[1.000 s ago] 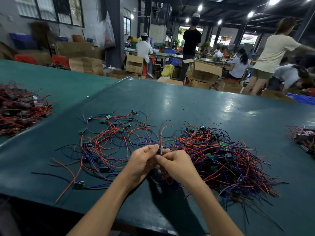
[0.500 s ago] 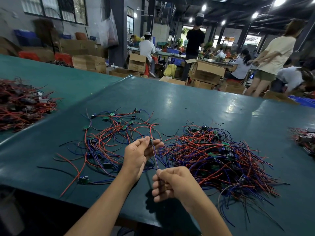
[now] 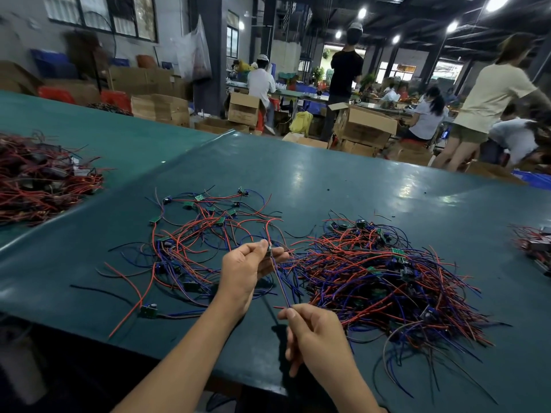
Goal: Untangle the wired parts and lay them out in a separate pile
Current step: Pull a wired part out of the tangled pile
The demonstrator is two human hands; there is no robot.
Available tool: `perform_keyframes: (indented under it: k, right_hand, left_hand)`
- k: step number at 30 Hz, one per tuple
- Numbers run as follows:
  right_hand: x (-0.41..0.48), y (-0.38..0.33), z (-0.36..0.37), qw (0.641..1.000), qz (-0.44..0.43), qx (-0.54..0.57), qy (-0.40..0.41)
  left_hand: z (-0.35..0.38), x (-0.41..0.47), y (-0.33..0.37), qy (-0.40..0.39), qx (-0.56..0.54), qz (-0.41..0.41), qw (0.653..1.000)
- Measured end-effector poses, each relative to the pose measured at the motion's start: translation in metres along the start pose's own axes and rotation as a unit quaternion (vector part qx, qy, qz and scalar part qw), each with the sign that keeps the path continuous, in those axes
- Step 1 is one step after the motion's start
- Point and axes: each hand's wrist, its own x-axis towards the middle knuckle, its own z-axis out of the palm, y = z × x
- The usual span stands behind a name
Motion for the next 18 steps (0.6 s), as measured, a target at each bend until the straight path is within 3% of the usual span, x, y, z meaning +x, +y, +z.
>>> perform_keyframes:
  k: [8,18]
  right_hand:
    - [-0.005,0.008,0.0,0.999,-0.014,0.031,-0.006]
    - [-0.008,0.015,-0.002,0.998,-0.021,0.041,0.043]
  left_hand:
    - [0.005,-0.004,0.004,0.013,0.015,-0.003,1.0]
    - [0.004,-0.004,0.005,0.019,-0.002,-0.006,1.0]
